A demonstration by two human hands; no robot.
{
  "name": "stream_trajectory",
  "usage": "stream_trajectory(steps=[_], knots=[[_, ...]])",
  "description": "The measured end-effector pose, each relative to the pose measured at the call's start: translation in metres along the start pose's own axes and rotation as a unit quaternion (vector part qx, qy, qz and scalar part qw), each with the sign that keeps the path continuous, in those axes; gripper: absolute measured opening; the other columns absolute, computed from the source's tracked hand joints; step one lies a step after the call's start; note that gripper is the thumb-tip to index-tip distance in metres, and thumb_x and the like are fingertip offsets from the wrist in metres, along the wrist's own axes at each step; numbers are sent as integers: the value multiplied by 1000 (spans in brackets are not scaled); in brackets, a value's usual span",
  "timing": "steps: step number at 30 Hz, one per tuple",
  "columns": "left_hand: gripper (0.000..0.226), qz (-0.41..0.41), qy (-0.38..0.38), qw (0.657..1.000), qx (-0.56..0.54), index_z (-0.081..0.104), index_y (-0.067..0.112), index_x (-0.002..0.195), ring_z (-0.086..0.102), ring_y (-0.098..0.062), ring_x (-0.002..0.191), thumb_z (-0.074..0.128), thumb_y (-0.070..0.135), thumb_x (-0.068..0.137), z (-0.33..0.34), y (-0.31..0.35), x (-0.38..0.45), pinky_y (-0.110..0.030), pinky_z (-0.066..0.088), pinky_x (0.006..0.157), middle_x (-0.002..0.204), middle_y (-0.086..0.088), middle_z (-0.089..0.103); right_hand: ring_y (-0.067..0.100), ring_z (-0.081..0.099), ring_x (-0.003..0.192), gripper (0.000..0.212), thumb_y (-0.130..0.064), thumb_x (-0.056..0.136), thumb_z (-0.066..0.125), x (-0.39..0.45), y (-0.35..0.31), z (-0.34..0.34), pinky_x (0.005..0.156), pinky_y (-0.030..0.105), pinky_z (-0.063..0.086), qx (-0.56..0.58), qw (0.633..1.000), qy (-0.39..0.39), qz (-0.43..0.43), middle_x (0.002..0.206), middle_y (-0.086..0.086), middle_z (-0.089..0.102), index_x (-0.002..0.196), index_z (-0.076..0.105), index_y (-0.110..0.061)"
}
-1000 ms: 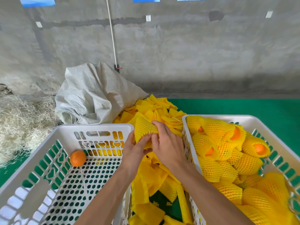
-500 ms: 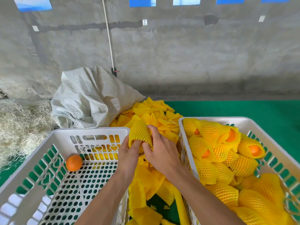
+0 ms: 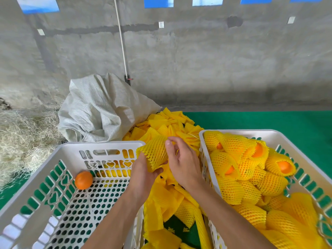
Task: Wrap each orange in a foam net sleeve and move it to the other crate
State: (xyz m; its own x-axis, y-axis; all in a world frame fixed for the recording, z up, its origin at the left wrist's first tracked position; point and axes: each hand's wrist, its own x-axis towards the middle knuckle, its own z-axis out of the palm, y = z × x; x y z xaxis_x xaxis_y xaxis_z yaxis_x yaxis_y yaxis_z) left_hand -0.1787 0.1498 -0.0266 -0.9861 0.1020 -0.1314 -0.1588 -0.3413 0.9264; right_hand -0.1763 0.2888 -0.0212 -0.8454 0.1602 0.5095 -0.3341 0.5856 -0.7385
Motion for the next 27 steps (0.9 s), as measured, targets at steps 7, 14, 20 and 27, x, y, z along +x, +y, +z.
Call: stream_trajectory(steps=[7, 14, 20, 27], knots=[[35, -22, 17, 999, -22, 64, 5, 127, 67, -27, 83, 35, 14, 110, 9, 6, -4, -33, 49, 68, 103, -14, 73, 4, 68, 101, 29, -47, 96, 65, 12, 6, 6, 74, 22, 57, 239, 959, -28, 151, 106, -11, 70, 112, 65, -23], [48, -9, -25, 995, -96, 65, 8, 126, 75, -30, 98, 63, 38, 89, 7, 6, -6, -32, 64, 79, 121, -16, 75, 0, 70, 91, 24, -26, 102, 62, 16, 5, 1, 76, 14, 53, 308, 937, 26, 165, 101, 2, 75, 110, 66, -4], [50, 13, -20, 992, -123, 59, 6, 138, 68, -32, 123, 55, 34, 97, 6, 6, -6, -37, 59, 98, 133, -14, 71, 10, 66, 111, 52, -63, 93, 60, 13, 12, 3, 93, 41, 58, 231, 962, -44, 138, 123, -7, 66, 130, 55, -27], [42, -13, -10, 999, -38, 60, 8, 140, 70, -36, 111, 36, 32, 114, 10, 1, 0, -55, 54, 103, 134, -16, 69, -32, 45, 107, 83, -81, 71, 71, 6, 2, -1, 67, 0, 45, 195, 972, -50, 125, 111, -59, 44, 142, 35, -56]])
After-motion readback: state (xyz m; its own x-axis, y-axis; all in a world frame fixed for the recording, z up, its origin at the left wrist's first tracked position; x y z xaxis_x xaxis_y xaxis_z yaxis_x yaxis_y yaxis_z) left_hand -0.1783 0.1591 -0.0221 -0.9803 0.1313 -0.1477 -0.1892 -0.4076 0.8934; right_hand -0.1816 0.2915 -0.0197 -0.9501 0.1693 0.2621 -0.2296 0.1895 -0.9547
